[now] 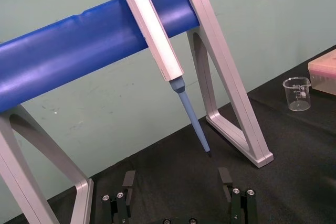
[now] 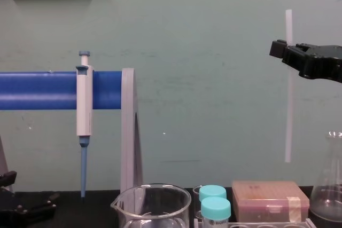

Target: Pick up the stirring rod with one hand, then place it down.

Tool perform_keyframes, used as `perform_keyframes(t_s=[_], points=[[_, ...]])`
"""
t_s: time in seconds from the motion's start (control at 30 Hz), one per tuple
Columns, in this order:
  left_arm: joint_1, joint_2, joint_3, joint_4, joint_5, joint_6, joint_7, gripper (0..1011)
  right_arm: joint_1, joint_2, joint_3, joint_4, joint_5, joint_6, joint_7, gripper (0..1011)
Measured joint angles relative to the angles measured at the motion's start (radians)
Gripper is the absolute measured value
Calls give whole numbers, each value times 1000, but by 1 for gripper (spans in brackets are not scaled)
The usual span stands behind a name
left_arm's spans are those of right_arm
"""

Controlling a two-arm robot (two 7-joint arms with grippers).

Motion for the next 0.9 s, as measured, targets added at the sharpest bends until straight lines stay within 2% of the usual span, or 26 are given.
perform_keyframes(t_s=[0.9], points=[[0,0,0,0,0,0,0,1000,-5,6,-2,-4,9,5,5,71]])
